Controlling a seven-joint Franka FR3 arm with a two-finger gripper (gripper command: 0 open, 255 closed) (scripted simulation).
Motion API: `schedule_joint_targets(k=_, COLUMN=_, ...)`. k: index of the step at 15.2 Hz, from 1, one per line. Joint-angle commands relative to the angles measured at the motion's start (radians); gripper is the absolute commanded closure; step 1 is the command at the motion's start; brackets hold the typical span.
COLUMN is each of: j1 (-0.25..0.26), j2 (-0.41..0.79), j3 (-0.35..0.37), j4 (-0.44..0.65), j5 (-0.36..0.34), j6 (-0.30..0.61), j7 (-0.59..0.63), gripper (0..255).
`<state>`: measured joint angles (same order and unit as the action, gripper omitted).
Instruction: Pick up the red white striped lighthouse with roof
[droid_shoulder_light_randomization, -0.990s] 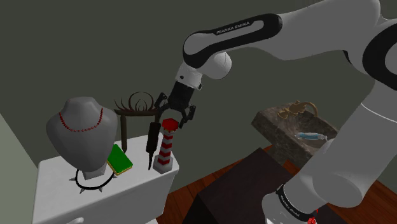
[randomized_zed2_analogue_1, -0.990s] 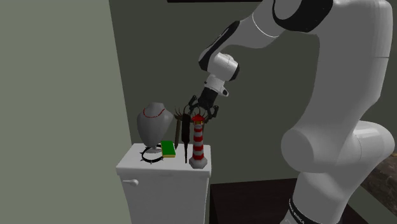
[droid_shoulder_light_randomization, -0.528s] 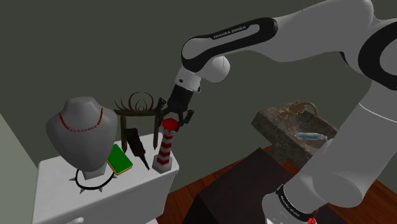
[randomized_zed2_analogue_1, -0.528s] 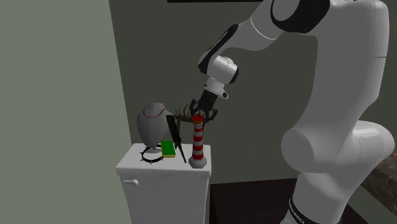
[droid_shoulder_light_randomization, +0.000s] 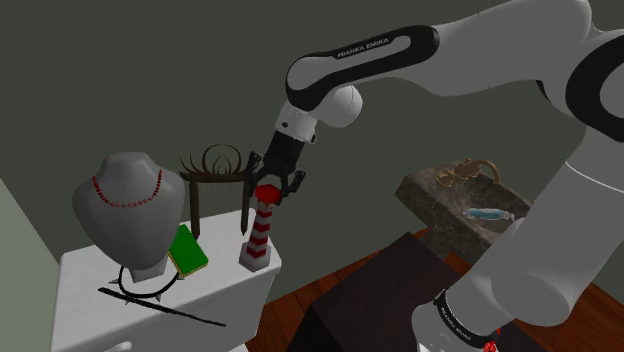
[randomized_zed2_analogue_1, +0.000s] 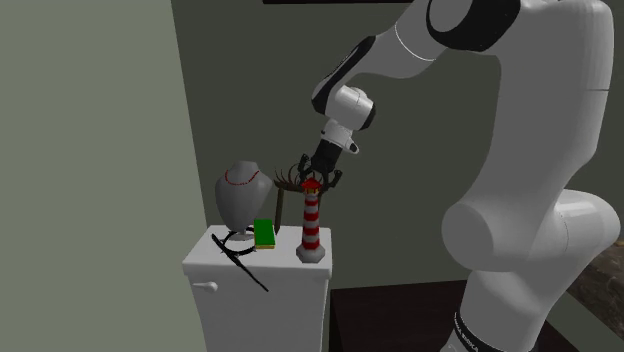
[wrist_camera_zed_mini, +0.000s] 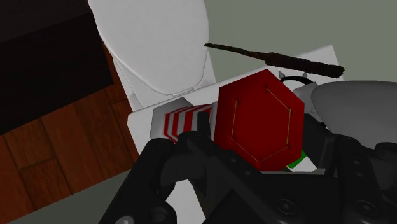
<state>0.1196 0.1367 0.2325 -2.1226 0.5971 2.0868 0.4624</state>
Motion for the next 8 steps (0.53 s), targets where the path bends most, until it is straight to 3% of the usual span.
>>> schedule_joint_targets(k=1, j1=-0.001, j2=-0.013, j3=-0.001, j4=0.009, j5=-0.004, j6=-0.020, j7=0.010, gripper=255)
schedule_joint_targets(k=8, j1=-0.007, j2=-0.061, j3=-0.005, j4=0.046, j5=-0.017, j6=-0.097, j7=0.050, gripper=255)
